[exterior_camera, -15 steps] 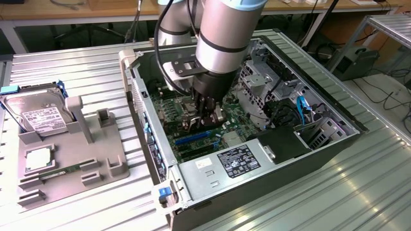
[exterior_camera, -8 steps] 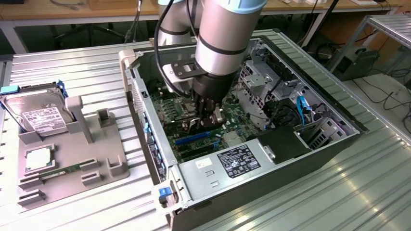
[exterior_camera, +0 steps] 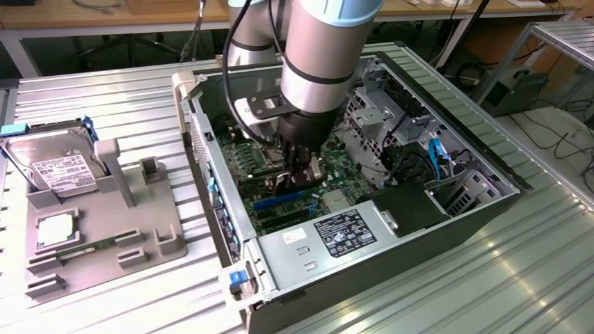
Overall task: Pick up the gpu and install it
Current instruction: 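Insert the gpu into the slot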
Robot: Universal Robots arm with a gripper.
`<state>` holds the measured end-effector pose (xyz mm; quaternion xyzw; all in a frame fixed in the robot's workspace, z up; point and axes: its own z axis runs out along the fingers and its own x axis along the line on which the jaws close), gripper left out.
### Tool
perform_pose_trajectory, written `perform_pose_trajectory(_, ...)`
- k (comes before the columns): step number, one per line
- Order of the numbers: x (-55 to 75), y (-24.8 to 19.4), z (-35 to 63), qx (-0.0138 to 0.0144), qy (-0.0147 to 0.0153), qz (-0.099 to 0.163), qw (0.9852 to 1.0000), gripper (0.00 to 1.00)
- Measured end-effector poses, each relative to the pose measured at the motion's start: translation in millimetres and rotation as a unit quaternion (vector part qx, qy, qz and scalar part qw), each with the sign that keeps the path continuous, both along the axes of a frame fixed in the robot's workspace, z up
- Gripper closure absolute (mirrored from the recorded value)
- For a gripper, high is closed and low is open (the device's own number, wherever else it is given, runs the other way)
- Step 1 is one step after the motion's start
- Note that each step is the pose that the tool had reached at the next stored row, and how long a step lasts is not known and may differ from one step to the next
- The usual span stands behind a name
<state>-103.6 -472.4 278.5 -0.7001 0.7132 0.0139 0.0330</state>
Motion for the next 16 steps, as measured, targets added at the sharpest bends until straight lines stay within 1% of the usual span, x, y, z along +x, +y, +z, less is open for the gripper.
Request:
perform_pose_trajectory(6,-7.0,0.0,-5.0,-0.0004,-0.0043,0.000,1.0000,0.74)
perform_pose_trajectory(9,-7.5,-0.1,-7.0,-0.0011,-0.0048,0.000,1.0000,0.74)
perform_pose_trajectory(11,-7.6,0.0,-9.0,-0.0011,-0.0049,0.000,1.0000,0.74)
perform_pose_trajectory(14,-7.6,0.0,-14.4,-0.0011,-0.0050,0.000,1.0000,0.74)
perform_pose_trajectory(16,-7.7,0.0,-16.2,-0.0013,-0.0049,0.000,1.0000,0.74)
